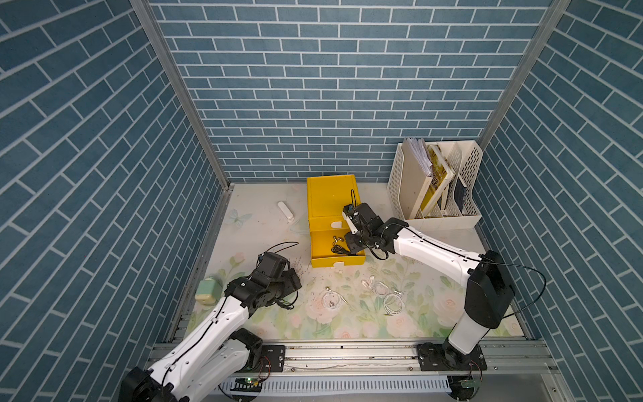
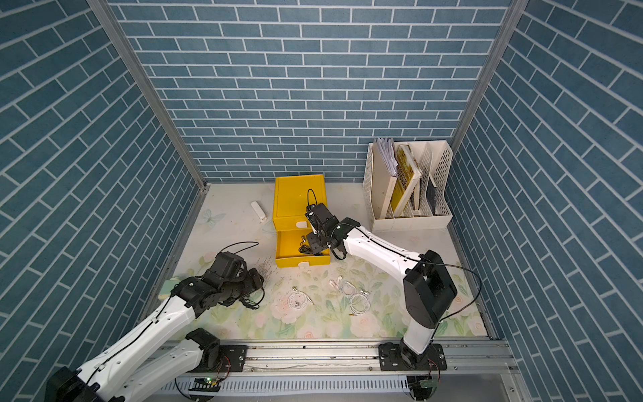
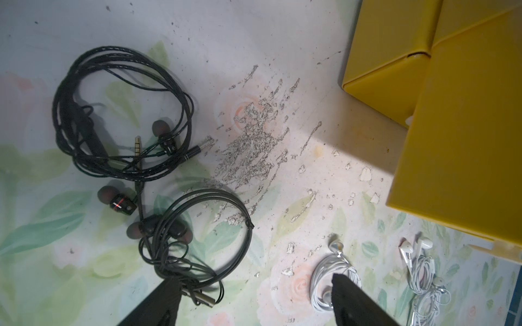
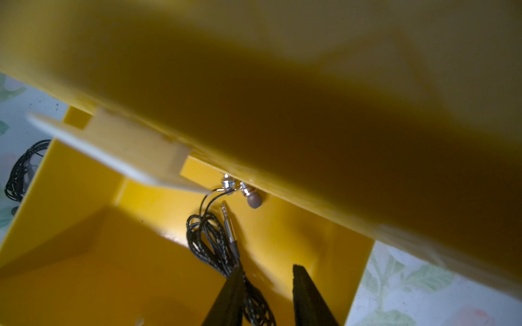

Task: Place the wired earphones into the drawer by color
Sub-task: Place the wired earphones in the drawer, then pick up the wired earphones from the center of the board.

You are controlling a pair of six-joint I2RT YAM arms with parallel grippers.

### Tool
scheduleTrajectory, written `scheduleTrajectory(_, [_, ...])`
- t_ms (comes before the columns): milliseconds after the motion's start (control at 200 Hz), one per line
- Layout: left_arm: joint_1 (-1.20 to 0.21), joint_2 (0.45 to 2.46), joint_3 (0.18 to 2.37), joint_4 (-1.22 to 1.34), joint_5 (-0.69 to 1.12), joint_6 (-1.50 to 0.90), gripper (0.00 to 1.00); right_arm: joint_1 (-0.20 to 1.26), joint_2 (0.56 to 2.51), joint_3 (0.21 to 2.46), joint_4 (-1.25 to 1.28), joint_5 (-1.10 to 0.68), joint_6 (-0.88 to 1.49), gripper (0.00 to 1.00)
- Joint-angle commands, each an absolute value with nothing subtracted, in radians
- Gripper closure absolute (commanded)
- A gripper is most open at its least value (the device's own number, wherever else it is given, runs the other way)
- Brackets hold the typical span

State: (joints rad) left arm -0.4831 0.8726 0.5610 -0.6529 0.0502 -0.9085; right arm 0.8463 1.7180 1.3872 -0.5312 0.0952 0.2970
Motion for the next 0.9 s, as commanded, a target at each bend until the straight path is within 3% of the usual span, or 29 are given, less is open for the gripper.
scheduleTrajectory(0, [-0.486,0.893,0.536,-0.607,0.067,-0.902,0.12,0.850,1.711,1.355,-0.575,0.092,0.290,0.67])
scheduleTrajectory(620, [-0.487,1.176,0.590,-0.493,0.034,-0.896,0.19,0.850,1.549,1.336,-0.609,0.113,0.295,0.67])
scheduleTrajectory(895, [-0.477,1.250,0.595,-0.483,0.025,-0.862,0.31,0.844,1.392,1.260,-0.611,0.107,0.318,0.68])
